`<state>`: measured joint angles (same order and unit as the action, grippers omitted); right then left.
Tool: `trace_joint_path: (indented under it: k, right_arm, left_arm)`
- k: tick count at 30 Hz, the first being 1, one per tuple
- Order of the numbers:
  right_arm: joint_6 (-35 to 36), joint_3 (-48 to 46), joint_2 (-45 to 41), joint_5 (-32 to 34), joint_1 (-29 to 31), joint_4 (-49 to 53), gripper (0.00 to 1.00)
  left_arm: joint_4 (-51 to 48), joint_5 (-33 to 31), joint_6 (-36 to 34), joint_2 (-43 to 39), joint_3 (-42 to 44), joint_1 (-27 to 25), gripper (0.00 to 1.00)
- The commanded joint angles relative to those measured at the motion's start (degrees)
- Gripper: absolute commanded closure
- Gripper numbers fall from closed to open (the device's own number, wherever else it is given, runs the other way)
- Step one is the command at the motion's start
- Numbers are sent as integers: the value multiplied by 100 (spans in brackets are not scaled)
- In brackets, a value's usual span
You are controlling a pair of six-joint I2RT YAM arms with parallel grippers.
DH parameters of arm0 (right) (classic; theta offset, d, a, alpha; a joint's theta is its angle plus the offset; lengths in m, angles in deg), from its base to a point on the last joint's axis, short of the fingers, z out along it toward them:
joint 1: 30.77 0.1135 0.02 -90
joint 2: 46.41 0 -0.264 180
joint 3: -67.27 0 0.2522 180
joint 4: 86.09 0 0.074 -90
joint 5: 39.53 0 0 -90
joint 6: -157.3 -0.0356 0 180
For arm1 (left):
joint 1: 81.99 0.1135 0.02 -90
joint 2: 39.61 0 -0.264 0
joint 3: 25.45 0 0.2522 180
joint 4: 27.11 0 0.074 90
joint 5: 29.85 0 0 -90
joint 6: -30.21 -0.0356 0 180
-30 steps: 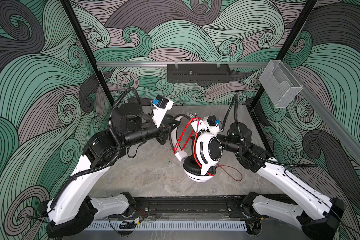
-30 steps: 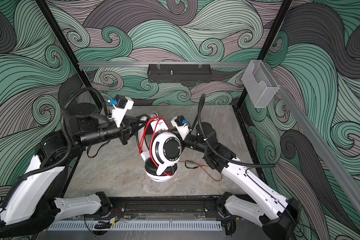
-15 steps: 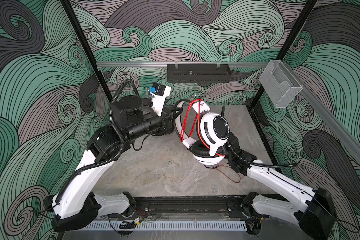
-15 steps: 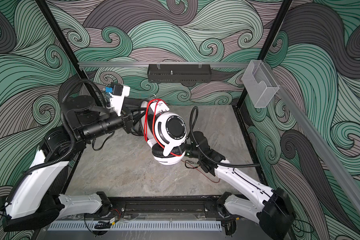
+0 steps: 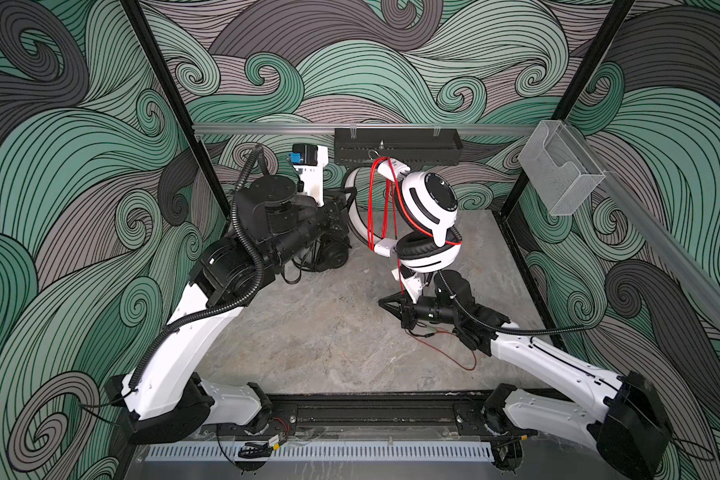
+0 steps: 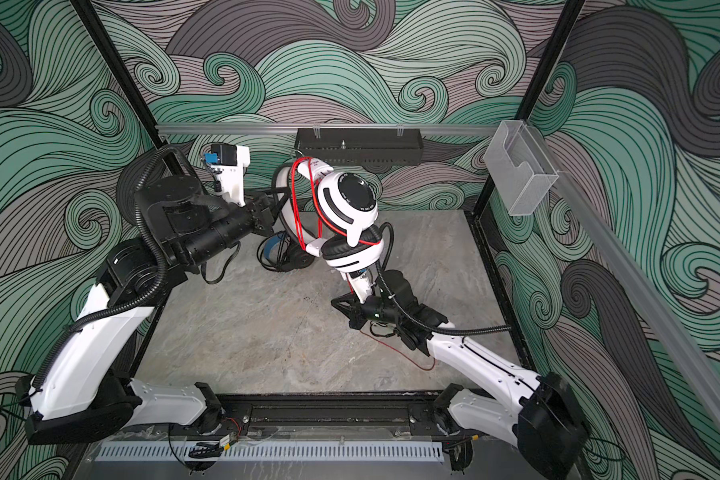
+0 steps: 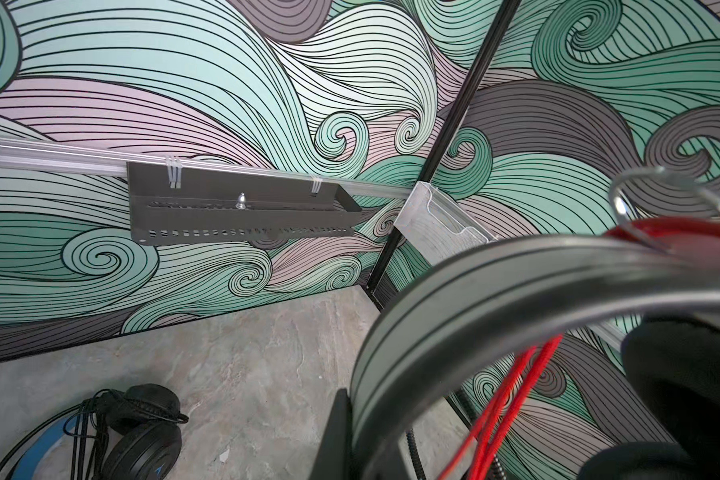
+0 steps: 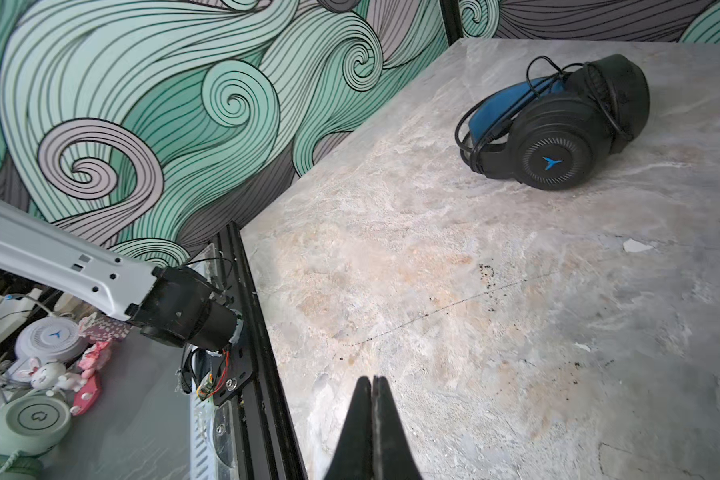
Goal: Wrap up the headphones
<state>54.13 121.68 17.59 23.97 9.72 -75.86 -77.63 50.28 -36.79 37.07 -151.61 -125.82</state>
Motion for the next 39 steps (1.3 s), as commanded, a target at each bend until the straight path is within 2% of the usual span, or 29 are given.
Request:
trace_joint_path:
  k: [1, 11, 17, 26, 31, 39]
  right_arm:
    - [169, 44, -20, 455, -14, 523, 98]
    - [356, 381, 389, 915, 88, 839, 100]
    - [628, 807, 574, 1230, 360, 1290, 100]
    - [1122, 1012, 338, 1649, 1048, 1883, 100]
    - [1511, 1479, 410, 1956, 1515, 2382, 100]
    - [2077, 2504, 460, 2785, 2115, 3615, 100]
  left_arm:
    - [928, -345, 762, 49, -318, 93, 100]
    - [1534, -292, 1494, 324, -307, 181, 100]
    - [1554, -959, 1574, 444, -197, 246, 100]
    - [1690, -1545, 897, 813, -63, 723, 100]
    - [1820, -1887, 458, 848, 272, 823, 100]
    - [2126, -2627, -935, 707, 1333, 833, 100]
